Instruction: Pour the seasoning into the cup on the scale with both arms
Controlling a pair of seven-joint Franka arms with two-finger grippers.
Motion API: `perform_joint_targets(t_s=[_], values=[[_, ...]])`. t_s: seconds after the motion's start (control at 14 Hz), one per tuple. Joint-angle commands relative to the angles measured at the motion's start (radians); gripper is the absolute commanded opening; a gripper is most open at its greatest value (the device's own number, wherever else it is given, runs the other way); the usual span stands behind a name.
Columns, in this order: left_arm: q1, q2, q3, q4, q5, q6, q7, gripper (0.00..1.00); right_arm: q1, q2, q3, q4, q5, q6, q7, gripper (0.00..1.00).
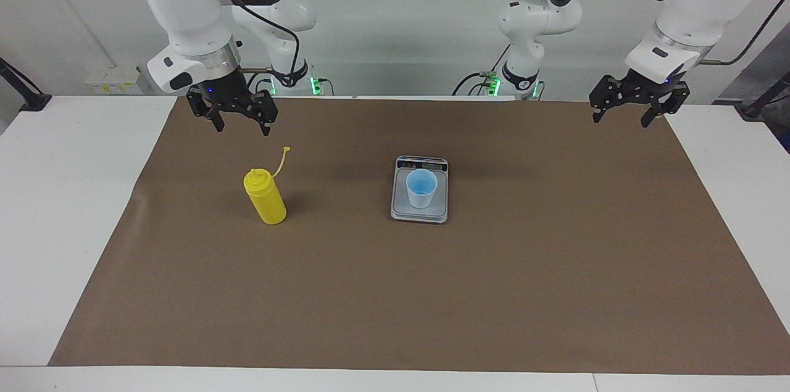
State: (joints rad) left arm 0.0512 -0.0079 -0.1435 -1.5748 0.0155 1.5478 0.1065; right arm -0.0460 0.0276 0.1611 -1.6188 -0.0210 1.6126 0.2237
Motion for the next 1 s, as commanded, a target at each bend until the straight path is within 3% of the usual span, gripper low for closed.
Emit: perform_joint_targets(t_s=[0.0,0.93], values=[[-0.001,-0.021,-0.001,-0.03,0.004,0.023,0.001,1.0,-0.012,-0.041,0.008,-0.055,-0.008,0.004,-0.02,1.0],[-0.001,-0.021,-0.001,-0.036,0.004,0.025,0.001,1.0,-0.012,-0.077,0.006,-0.135,0.019,0.056,-0.047,1.0]])
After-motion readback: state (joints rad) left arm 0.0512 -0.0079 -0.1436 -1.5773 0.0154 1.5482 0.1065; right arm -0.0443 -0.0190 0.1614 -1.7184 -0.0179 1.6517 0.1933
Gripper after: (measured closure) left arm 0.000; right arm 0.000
